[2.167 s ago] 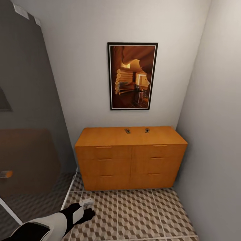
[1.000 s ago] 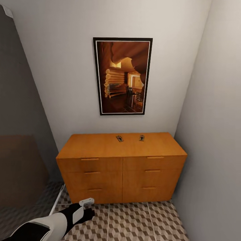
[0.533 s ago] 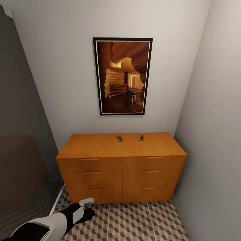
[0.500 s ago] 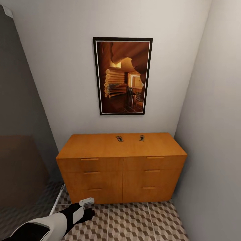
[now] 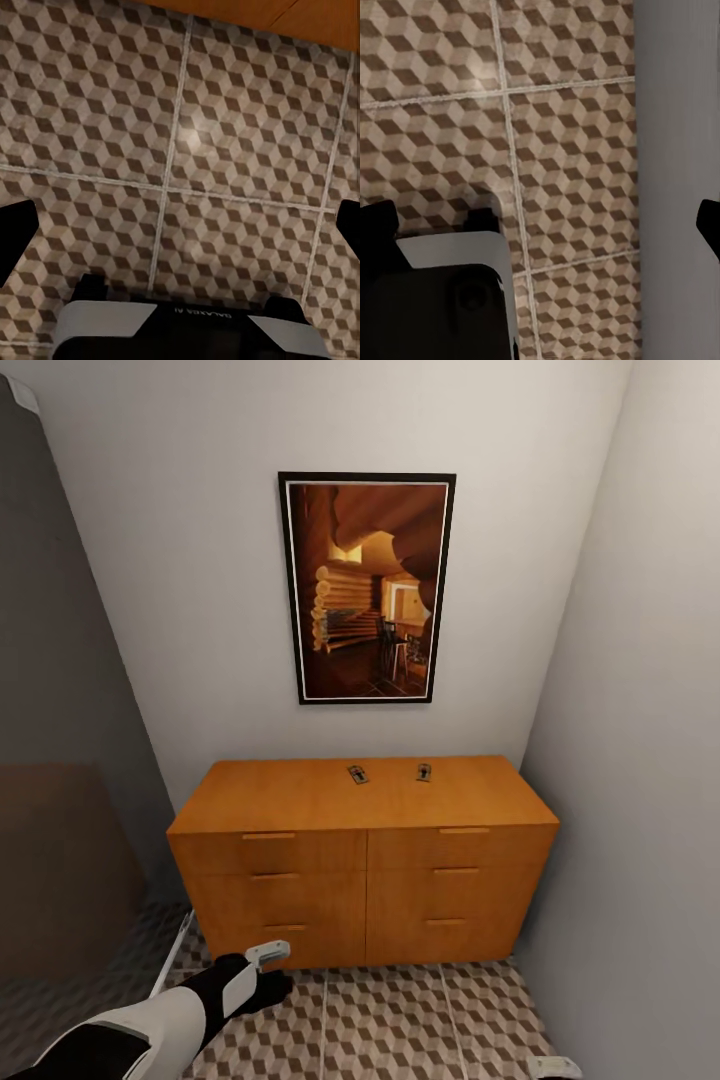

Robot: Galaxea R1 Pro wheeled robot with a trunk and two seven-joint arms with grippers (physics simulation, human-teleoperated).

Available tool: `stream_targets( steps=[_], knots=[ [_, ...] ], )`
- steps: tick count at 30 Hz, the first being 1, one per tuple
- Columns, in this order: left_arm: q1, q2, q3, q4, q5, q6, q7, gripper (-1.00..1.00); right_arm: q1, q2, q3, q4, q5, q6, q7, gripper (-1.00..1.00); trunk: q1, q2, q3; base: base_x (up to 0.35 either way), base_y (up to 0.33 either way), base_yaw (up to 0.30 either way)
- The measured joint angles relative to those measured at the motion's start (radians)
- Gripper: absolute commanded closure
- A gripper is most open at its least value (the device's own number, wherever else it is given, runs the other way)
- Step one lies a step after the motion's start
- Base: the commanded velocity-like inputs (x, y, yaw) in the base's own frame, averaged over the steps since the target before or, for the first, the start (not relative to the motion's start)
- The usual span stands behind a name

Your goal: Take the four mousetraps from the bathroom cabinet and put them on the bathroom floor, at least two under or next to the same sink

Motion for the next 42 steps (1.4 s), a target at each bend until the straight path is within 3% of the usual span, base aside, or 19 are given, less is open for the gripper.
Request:
stream_targets(
  steps=[11, 22, 28, 36, 42],
  knots=[
    [0.000, -0.003, -0.002, -0.195, -0.002, 0.187, -0.001, -1.00, 0.000, 0.004, 0.000, -0.188, -0.001, 0.027, 0.001, -1.00, 0.000, 0.000, 0.000, 0.000, 0.000, 0.000],
    [-0.001, -0.003, -0.003, -0.443, -0.003, 0.385, 0.000, -1.00, 0.000, 0.011, 0.000, -0.447, -0.002, 0.260, 0.003, -1.00, 0.000, 0.000, 0.000, 0.000, 0.000, 0.000],
    [-0.003, -0.009, -0.003, -0.483, -0.003, 0.465, 0.002, -1.00, -0.001, 0.014, 0.000, -0.569, -0.003, 0.388, 0.003, -1.00, 0.000, 0.000, 0.000, 0.000, 0.000, 0.000],
    [-0.007, -0.031, -0.004, -0.489, -0.004, 0.499, 0.009, -1.00, -0.014, 0.022, -0.001, -0.623, -0.003, 0.492, 0.005, -1.00, 0.000, 0.000, 0.000, 0.000, 0.000, 0.000],
    [-0.011, -0.058, -0.005, -0.489, -0.004, 0.509, 0.053, -1.00, -0.084, 0.037, -0.001, -0.638, -0.004, 0.563, 0.004, -1.00, 0.000, 0.000, 0.000, 0.000, 0.000, 0.000]
  ],
)
